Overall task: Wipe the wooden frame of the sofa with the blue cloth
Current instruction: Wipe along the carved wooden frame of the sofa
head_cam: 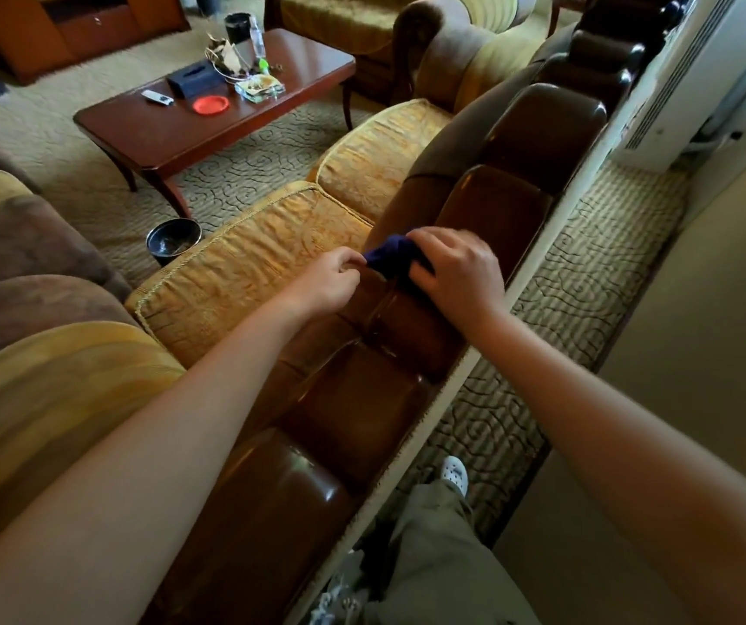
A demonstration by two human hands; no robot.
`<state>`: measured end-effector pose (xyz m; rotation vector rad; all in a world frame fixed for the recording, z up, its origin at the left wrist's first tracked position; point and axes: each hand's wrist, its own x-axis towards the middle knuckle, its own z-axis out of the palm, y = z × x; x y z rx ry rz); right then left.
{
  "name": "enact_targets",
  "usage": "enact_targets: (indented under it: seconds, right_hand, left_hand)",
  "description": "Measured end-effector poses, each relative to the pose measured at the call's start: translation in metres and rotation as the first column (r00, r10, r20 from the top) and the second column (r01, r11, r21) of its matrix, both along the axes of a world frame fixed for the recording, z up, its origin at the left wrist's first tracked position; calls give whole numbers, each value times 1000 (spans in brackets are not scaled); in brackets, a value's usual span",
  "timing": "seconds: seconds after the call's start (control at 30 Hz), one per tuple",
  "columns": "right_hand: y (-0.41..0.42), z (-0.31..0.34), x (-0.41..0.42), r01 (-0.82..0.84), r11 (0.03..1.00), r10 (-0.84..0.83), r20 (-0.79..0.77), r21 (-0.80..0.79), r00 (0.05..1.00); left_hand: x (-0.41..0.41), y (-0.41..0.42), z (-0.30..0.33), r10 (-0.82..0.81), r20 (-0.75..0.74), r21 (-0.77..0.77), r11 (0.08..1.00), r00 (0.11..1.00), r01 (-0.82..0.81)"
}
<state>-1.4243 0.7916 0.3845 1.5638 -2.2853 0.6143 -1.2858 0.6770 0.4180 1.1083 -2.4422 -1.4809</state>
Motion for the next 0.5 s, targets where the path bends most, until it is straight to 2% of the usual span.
enact_targets:
  seconds: [0.07, 0.17, 0.23, 0.4, 0.5]
  right_hand:
    - [9, -7, 33, 6, 999, 0, 136, -45, 991]
    - [29, -16, 91, -74, 989, 110, 317, -126, 942]
    - [42, -20, 110, -59, 976, 140, 402, -208, 905]
    - [49, -22, 104, -4, 973, 109, 448, -230, 888]
    - [35, -18, 99, -25, 984, 95, 399, -176, 912]
  left_hand:
    - [-4, 1, -1, 0, 17, -22, 1000, 1000, 0]
    - [-8, 1, -5, -5, 55, -36, 999, 998, 7]
    - [-12, 3, -6, -12, 58, -24, 1000, 998, 13]
    - [-32, 16, -7, -121, 54, -11, 992, 991, 122]
    - [-36, 15, -3, -125, 56, -34, 991, 991, 127]
